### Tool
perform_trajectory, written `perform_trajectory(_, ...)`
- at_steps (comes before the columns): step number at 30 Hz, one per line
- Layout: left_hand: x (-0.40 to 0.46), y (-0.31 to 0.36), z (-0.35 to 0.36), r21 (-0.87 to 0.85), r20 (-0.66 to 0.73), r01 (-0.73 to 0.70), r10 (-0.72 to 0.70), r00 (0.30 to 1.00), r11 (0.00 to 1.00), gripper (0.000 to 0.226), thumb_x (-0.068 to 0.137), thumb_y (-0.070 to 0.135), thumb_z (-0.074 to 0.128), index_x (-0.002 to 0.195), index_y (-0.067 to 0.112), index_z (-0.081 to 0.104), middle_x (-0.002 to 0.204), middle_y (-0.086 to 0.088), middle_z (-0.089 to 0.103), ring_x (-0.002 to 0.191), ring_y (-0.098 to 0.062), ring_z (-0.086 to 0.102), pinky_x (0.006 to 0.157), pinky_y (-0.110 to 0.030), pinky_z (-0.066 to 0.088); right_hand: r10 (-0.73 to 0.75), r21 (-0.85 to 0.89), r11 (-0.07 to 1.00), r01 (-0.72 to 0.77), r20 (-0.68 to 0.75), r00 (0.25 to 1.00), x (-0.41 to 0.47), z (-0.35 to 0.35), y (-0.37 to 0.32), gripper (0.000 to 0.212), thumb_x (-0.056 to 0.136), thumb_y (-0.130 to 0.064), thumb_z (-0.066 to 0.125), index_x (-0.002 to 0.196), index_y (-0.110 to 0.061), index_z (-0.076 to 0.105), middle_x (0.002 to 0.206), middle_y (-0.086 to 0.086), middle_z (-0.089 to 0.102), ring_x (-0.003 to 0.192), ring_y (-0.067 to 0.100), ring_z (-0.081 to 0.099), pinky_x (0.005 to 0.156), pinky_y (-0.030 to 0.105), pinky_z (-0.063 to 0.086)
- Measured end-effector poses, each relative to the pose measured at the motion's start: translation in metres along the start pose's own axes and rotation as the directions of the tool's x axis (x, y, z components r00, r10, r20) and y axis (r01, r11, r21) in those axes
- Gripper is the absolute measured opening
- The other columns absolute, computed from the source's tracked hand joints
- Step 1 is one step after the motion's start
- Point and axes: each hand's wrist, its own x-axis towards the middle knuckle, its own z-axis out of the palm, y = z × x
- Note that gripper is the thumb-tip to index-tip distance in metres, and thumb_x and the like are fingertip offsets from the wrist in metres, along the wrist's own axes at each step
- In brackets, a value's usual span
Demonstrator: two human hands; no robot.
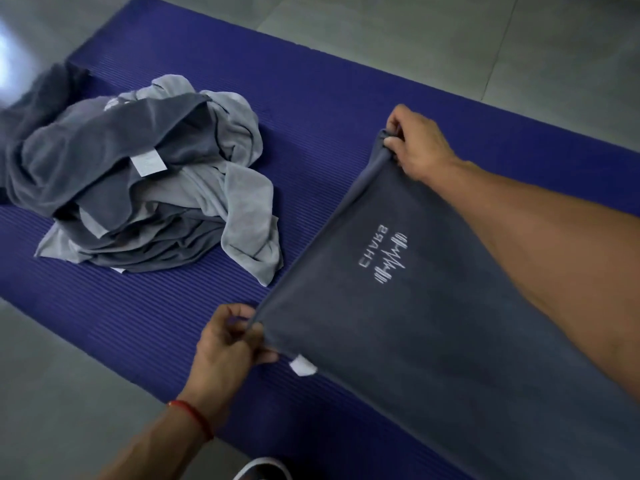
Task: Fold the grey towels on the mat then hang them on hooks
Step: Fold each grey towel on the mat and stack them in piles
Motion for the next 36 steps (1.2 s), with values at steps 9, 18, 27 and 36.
perform_trajectory(9,0.028,-0.008,-0.03,0.192,-0.05,0.045,-0.036,0.998,0.98,0.01,0.104,0.012,0.052,0.105,0.005,0.058,0.07,-0.01,0.072,0.066,-0.024,0.067,0.062,-0.031,0.059,-0.099,-0.12,0.981,0.154,0.375,0.922,-0.005,0.051,-0.018,0.061,0.096,-0.021,0.057,0.152,-0.026,0.032,0.156,0.005,0.029,0.136,0.029,0.045,0.113,0.047,0.039)
perform_trajectory(18,0.027,0.014,-0.028,0.762,0.167,-0.475,0.576,0.8,0.44,0.039,0.095,0.025,0.063,0.134,0.027,0.053,0.113,-0.002,0.064,0.096,-0.017,0.063,0.085,-0.04,0.054,-0.373,-0.351,0.778,0.52,0.409,0.833,-0.203,0.049,0.042,0.052,0.095,-0.046,0.039,0.141,-0.026,0.051,0.15,0.002,0.048,0.135,0.022,0.047,0.109,0.052,0.042)
perform_trajectory(27,0.136,0.093,-0.056,0.656,0.616,-0.352,0.204,0.761,-0.668,0.054,0.103,0.044,0.017,0.153,0.036,0.036,0.164,0.004,0.028,0.153,-0.022,0.022,0.12,-0.056,-0.006,-0.153,-0.325,0.876,0.357,0.514,0.844,-0.28,0.017,0.041,0.056,0.095,-0.053,0.03,0.148,-0.038,0.043,0.165,-0.001,0.028,0.148,0.018,0.037,0.114,0.034,0.033)
perform_trajectory(36,0.107,0.08,0.003,0.799,0.43,-0.165,0.358,0.829,-0.578,0.061,0.095,0.035,0.042,0.153,0.017,0.034,0.162,-0.01,0.025,0.149,-0.034,0.018,0.116,-0.068,0.01,-0.05,-0.47,0.771,0.429,0.628,0.777,-0.343,0.007,0.048,0.046,0.095,-0.056,0.035,0.131,-0.041,0.059,0.141,-0.003,0.06,0.123,0.015,0.064,0.106,0.037,0.043)
